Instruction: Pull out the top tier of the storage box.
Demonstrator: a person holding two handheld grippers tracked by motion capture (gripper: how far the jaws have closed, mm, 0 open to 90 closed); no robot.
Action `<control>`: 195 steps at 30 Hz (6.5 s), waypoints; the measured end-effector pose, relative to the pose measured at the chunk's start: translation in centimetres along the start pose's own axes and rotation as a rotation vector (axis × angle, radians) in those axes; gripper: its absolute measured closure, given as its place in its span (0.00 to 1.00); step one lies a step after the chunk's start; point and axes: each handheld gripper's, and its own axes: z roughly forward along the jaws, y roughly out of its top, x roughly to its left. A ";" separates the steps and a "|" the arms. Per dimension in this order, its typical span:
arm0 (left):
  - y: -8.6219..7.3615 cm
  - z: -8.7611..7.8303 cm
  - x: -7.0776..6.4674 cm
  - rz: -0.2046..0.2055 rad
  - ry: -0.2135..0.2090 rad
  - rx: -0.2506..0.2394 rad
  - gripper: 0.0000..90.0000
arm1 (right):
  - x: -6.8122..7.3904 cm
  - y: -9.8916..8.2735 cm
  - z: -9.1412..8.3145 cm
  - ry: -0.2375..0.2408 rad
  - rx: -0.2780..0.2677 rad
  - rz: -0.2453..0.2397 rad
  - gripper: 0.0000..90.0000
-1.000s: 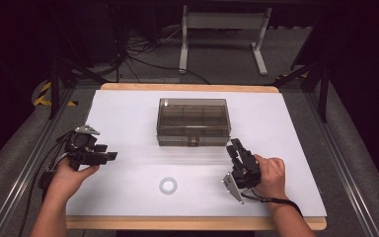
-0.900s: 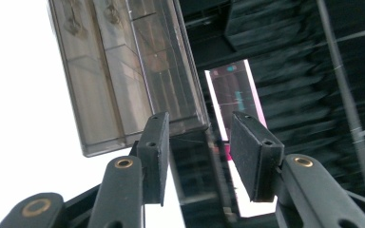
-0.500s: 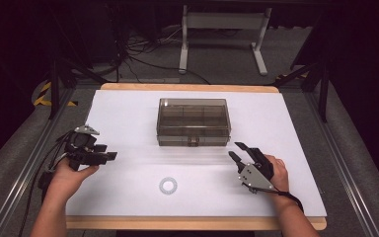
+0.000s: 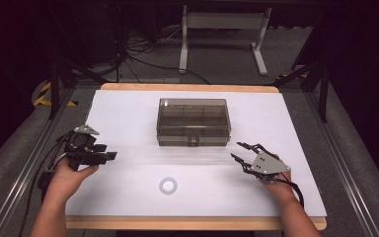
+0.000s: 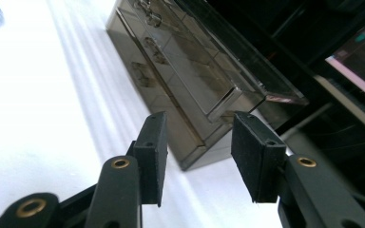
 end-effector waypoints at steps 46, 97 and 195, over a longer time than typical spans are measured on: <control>-0.2 0.1 0.2 -0.003 -0.067 0.018 0.48 | -5.6 6.5 0.4 0.293 0.239 0.281 0.74; -2.4 -1.2 0.8 -0.054 -0.071 0.035 0.50 | -6.6 11.0 10.1 0.530 0.485 0.087 0.74; -1.4 -0.6 0.8 -0.034 -0.095 0.046 0.50 | -2.0 12.4 8.8 0.690 0.669 -0.109 0.97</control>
